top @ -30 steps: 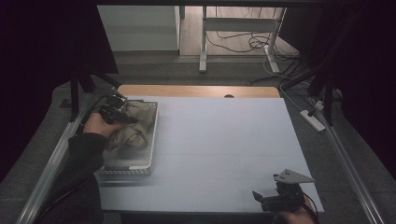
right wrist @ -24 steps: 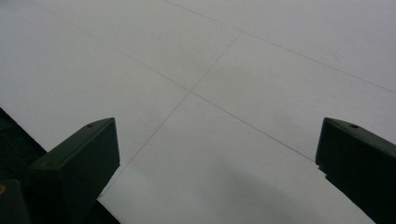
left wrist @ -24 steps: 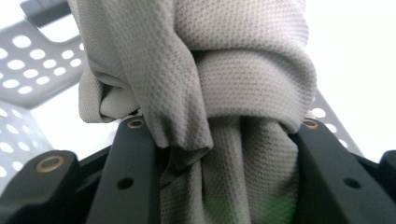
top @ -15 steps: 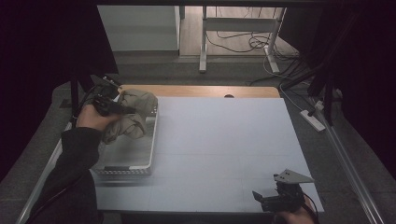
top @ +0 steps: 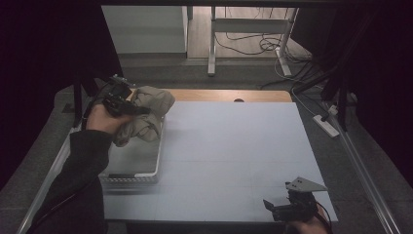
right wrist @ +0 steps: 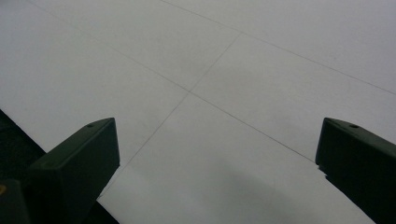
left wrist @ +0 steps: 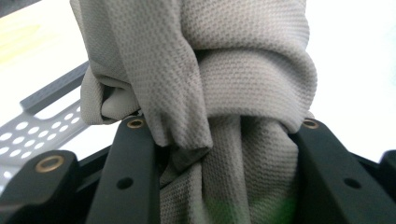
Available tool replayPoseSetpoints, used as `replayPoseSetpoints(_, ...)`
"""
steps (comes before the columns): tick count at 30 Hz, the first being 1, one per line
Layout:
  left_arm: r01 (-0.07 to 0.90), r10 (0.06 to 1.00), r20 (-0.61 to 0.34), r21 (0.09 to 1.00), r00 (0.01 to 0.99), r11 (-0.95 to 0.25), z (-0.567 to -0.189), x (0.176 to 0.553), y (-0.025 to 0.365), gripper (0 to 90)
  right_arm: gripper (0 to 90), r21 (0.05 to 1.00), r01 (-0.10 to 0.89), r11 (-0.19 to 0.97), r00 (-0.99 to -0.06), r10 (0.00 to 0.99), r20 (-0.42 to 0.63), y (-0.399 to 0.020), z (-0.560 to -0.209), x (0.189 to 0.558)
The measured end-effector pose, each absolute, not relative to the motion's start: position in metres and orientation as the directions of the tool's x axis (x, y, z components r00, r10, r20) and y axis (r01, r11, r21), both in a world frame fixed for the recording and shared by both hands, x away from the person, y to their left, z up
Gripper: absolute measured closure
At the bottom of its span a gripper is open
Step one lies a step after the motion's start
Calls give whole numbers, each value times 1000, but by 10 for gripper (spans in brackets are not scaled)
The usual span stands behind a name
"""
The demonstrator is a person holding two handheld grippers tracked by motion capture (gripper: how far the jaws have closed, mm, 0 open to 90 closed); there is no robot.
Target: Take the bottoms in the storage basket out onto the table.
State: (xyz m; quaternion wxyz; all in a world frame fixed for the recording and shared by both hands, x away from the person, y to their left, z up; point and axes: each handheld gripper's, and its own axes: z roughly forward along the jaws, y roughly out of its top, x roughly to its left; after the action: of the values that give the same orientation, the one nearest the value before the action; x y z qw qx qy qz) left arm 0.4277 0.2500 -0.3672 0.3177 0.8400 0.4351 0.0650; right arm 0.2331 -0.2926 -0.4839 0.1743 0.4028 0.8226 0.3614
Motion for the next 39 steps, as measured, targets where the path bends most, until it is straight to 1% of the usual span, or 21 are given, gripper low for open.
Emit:
replayPoseSetpoints(14, 638, 722, -155, 615, 674, -463, -357, 430, 214, 601, 0, 736, 537, 412, -615, 789, 8, -293, -484, 233)
replayPoseSetpoints(27, 599, 674, -147, 619, 724, -508, -363, 437, 176, 599, 0, 736, 537, 413, -617, 787, 8, -293, -484, 233)
replayPoseSetpoints(39, 554, 616, -145, 624, 775, -551, -371, 439, 133, 598, 0, 735, 533, 419, -621, 784, 3, -293, -484, 233)
